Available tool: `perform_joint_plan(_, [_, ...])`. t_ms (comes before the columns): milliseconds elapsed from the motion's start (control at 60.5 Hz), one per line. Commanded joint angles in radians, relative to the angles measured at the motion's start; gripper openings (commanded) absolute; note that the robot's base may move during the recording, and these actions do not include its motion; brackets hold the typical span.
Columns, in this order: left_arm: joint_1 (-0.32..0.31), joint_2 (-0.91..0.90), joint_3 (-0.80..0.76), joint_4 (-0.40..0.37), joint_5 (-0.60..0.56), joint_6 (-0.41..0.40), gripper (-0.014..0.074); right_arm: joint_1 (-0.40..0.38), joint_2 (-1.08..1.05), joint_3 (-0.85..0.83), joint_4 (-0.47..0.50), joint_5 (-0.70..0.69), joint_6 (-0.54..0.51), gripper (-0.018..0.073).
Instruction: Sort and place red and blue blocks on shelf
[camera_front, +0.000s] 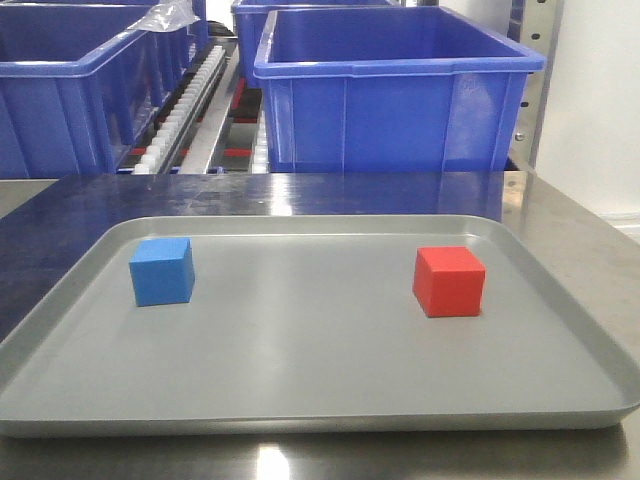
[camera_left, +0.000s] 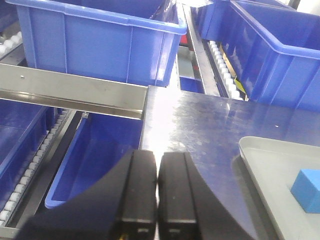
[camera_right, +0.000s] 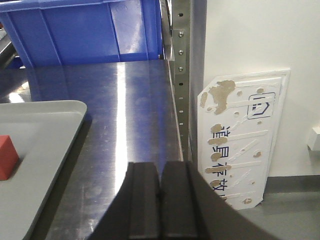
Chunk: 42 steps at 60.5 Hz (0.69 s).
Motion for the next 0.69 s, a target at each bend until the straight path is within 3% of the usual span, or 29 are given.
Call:
perform_joint_plan(0, [0.001, -0.014, 0.022, 0.000, -0.092, -0.004, 0.0135, -0.005, -0.020, -0.023, -0.003, -0.092, -0.005, 0.0052])
perform_joint_plan(678, [0.001, -0.014, 0.022, 0.000, -0.092, -0.004, 0.0135, -0.005, -0.020, -0.023, -0.003, -0.092, -0.005, 0.0052])
